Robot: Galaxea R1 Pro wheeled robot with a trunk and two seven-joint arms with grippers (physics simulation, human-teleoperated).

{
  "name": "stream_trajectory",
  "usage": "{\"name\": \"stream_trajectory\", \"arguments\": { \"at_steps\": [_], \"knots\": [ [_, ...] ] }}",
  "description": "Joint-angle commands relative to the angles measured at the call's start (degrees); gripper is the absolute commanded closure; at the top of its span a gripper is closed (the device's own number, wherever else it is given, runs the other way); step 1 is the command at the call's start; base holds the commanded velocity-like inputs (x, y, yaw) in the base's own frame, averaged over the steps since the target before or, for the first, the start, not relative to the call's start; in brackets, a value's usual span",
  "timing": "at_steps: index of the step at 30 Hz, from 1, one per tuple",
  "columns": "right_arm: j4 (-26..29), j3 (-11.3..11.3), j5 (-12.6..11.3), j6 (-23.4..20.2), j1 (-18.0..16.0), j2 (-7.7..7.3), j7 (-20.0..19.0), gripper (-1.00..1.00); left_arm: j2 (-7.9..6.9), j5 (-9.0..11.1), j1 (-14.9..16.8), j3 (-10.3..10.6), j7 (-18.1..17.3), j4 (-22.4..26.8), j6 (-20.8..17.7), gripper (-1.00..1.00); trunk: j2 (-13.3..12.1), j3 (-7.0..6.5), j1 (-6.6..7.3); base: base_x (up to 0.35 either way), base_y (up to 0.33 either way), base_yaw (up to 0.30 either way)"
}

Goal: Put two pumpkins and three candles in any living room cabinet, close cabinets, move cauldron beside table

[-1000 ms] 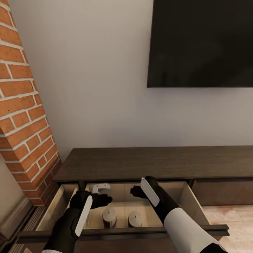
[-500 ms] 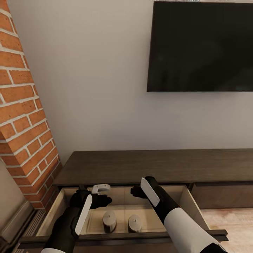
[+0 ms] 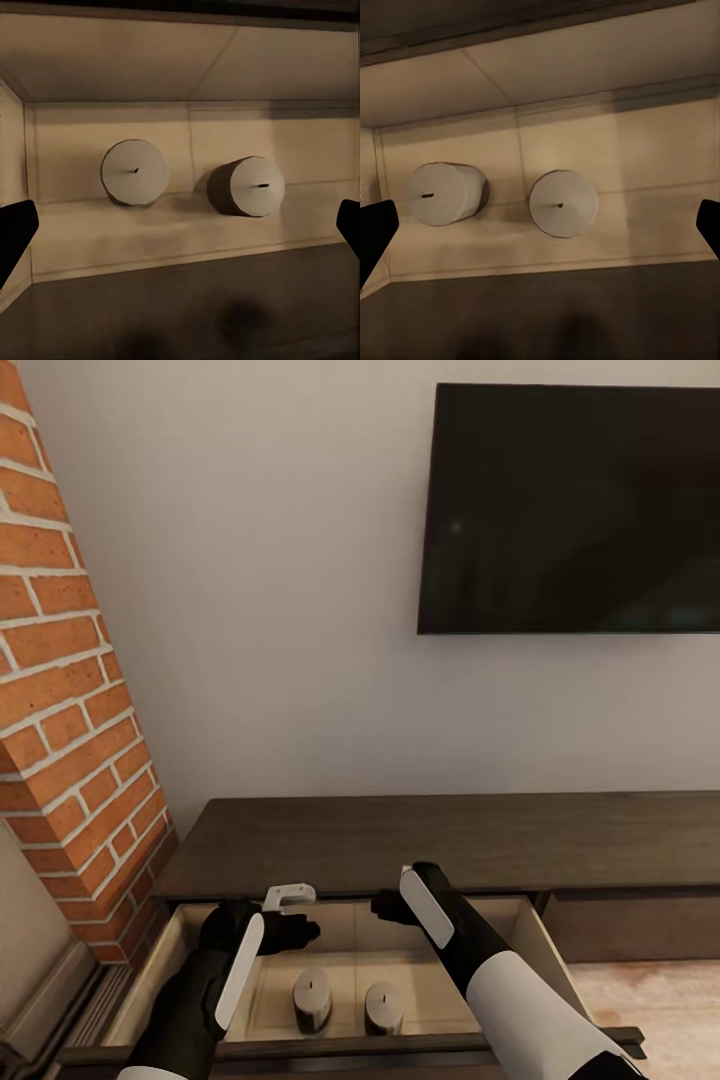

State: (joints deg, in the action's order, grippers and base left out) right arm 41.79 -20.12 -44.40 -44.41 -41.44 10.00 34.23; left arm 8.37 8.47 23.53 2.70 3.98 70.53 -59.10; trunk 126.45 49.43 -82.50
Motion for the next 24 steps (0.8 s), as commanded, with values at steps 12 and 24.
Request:
{"name": "stream_trajectory", "arguments": {
  "at_steps": [12, 24],
  "knots": [
    [0.0, 0.0, -0.5, -0.1, 0.0, 0.0, 0.5, -1.0, -0.14, 0.4, 0.0, -0.4, 0.4, 0.1, -0.2, -1.0, -4.8, -2.1, 2.65, -0.21, 0.0, 0.0],
    [0.0, -0.1, -0.4, 0.0, 0.0, 0.0, 0.5, -1.0, -0.28, 0.4, 0.0, -0.4, 0.4, 0.1, -0.2, -1.0, -9.6, -4.25, 5.29, -0.003, 0.0, 0.0]
  ]
}}
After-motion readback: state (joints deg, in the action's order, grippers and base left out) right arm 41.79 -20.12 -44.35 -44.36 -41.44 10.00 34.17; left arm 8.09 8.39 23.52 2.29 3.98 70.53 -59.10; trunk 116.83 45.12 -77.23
